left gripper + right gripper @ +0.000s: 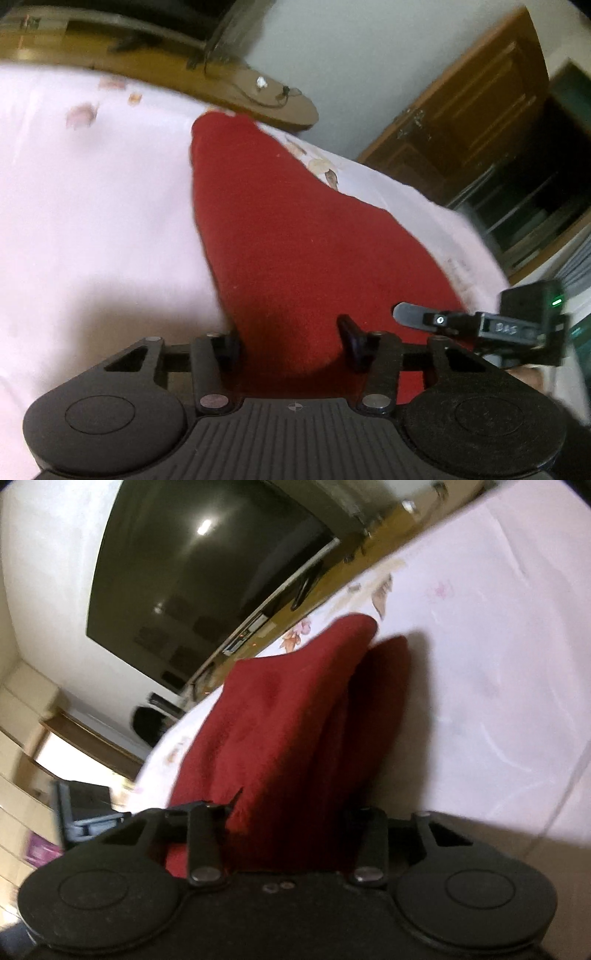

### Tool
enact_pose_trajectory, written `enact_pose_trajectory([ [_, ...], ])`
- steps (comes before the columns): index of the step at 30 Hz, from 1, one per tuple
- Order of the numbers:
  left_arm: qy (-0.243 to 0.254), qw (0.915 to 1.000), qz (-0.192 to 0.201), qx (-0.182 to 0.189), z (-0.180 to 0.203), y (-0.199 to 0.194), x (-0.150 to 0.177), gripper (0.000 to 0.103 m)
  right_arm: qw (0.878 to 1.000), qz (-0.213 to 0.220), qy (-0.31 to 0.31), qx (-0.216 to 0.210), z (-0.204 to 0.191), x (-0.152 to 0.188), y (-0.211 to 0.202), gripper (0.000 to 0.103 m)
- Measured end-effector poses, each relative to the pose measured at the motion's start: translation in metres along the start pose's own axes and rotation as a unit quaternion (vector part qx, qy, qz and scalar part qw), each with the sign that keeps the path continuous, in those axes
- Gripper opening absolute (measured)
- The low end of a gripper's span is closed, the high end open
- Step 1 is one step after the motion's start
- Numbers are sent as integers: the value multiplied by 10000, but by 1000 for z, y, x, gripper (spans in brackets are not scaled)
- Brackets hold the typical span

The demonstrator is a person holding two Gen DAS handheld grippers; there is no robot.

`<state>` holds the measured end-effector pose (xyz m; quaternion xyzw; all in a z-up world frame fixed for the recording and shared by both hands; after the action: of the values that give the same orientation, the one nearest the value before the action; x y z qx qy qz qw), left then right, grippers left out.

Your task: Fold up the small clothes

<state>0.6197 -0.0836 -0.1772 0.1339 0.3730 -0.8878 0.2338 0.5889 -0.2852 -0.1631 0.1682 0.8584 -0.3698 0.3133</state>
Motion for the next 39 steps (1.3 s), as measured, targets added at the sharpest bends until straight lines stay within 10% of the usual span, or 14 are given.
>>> enact_pose_trajectory([
  [16,378,9963,584,496,-4,-113,-19,44,9955,414,-734,423,-99,-16,-26,35],
  [31,-449,9958,780,-156,-208,-258,-47,44,9977,18,-550,-397,-232,6,155,35],
  [36,-1001,9915,830,-5,-276,-261,-34,59,9930,-783,-883,92,-232,40,222,45],
  [39,-1086,9872,1167,-8,-282,-282,-27,64,9986,-451,-250,-111,-218,39,218,48],
])
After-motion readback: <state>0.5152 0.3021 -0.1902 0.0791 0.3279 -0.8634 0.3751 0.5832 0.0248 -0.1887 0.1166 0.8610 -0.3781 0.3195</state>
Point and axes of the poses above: each gripper's, at about its wrist camera, not at the fingertips, and y roughly the way its jaws point, z to its right, x to its underside, the point moved 8 cm from there along y, roughly the way its jaws point, and after that the axes turned 14 degrees about -y, right-handed, at the moved point
